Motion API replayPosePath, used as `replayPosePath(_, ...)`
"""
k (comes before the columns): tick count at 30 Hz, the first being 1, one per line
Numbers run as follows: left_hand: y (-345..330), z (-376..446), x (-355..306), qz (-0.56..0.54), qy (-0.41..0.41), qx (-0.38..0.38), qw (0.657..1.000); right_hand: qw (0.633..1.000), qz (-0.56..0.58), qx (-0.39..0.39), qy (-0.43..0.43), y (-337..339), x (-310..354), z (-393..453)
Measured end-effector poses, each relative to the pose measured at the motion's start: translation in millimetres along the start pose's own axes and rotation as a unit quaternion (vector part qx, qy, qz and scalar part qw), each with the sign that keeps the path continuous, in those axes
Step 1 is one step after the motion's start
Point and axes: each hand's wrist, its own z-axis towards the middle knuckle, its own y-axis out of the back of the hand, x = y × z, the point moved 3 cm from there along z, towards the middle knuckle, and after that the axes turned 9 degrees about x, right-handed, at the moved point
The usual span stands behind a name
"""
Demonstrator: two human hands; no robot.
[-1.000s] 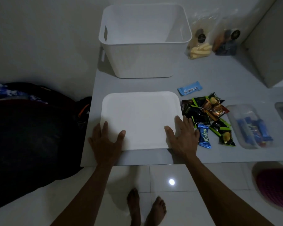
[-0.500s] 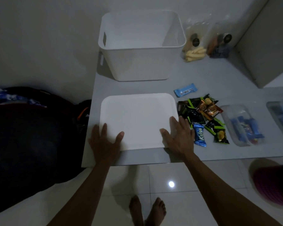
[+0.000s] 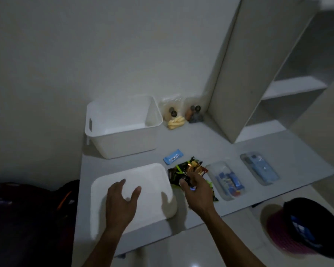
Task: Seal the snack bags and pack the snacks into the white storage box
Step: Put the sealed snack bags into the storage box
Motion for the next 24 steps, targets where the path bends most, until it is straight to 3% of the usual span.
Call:
replayPosePath(7, -55.2, 56.4, -121.8, -0.014, -0.118, 0.037, 0.992, 0.999, 0.01, -0.049, 0.006, 89.5, 16.0, 65.7)
replayPosePath(12, -108.4, 114.3, -181.8, -0.016, -0.154, 0.039, 0.987, 0.999, -0.015, -0.03, 0.034, 139.7, 17.5, 153.3)
replayPosePath(19, -167.8, 194.8, -227.0, -0.002, -0.094, 0.008, 0.996, 0.995, -0.062, 0.055, 0.051, 179.9, 20.7, 280.0)
replayPosePath(24, -187.4, 255.7, -221.3, 0.017, -0.024, -0.018, 0.999, 0.989, -0.106, 0.08, 0.062, 190.0, 31.5, 365.5)
